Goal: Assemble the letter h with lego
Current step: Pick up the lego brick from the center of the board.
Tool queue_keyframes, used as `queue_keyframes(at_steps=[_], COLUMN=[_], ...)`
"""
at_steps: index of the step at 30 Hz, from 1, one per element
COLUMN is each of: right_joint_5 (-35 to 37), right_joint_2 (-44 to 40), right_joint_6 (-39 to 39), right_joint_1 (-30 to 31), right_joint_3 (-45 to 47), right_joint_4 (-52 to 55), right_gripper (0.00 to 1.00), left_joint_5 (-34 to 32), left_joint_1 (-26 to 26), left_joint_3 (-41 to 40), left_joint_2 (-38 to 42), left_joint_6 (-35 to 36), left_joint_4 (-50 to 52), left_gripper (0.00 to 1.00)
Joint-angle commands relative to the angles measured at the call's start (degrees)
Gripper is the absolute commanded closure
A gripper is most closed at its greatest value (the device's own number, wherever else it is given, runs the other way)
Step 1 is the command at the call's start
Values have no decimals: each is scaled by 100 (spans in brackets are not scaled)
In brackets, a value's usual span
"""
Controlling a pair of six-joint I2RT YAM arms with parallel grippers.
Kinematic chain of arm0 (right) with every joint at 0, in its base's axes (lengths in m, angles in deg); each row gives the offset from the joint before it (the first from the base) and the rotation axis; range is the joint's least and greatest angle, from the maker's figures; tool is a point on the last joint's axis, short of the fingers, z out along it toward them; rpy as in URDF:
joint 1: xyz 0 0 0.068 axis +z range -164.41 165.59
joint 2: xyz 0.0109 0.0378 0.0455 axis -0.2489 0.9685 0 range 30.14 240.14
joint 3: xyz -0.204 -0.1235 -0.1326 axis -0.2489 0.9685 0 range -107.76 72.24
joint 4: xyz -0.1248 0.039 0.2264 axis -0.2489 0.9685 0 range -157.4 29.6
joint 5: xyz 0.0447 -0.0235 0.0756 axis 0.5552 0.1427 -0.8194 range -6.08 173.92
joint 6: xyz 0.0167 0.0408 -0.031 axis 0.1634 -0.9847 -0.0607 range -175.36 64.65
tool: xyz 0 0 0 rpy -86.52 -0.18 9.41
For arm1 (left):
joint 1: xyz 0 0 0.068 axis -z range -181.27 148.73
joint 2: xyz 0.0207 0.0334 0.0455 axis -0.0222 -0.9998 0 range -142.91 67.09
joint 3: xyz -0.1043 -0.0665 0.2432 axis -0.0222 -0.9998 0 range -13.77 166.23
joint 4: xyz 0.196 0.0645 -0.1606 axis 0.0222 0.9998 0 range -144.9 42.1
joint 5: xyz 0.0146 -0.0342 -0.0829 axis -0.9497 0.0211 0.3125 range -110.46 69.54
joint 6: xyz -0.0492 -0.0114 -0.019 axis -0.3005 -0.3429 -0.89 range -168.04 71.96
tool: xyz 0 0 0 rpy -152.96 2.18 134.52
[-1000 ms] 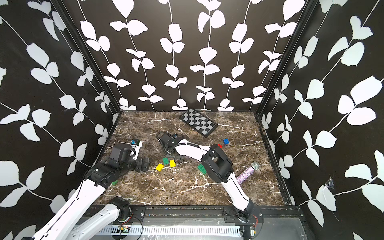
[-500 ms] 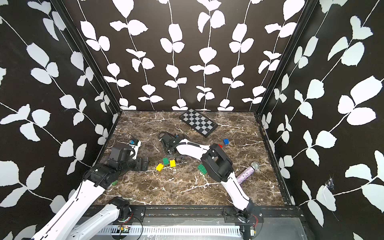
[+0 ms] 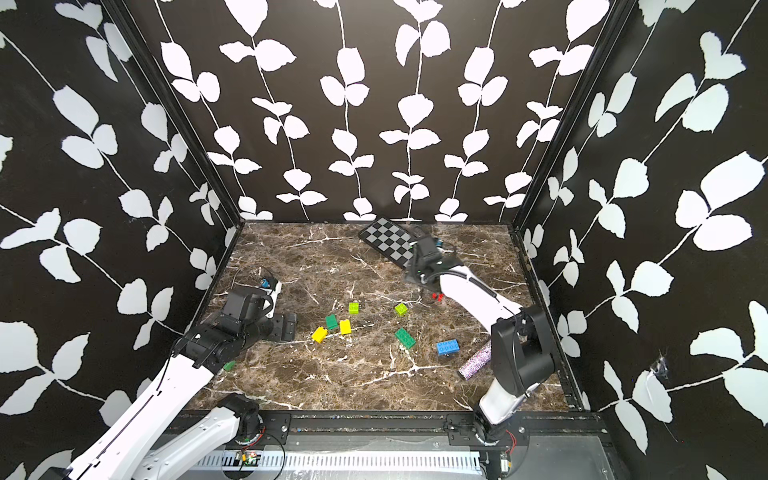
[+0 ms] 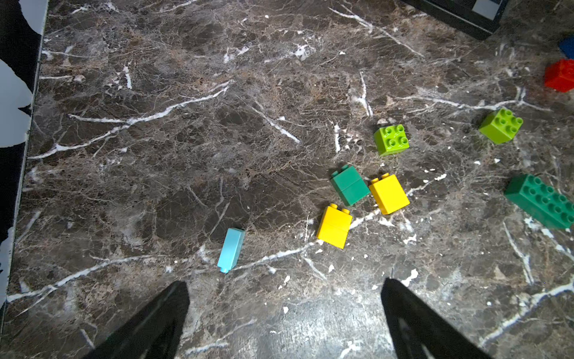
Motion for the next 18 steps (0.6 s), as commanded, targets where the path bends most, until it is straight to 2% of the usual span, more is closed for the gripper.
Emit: queue_keyframes(at_steps=[1,6,13,18], right_joint_5=[-474,-383,-137,157], right_joint_2=[360,652,1077,1196], right_joint_6=[221,375,414,449], right_joint_1=[-179,-391,-411,-429], right_joint_3=[206,109,-183,-281], right_joint_4=[388,267,452,474], right_gripper=[31,32,34,36], left_joint_5=[78,192,716,977], left_joint_1=[17,19,41,253], left_joint_3=[-26,-52,-42,-38], left_joint_2=[-62,-196,-523,-714], left_joint_6=[3,8,80,111], left_joint_4=[130,109,67,34], left_gripper=[1,1,1,1])
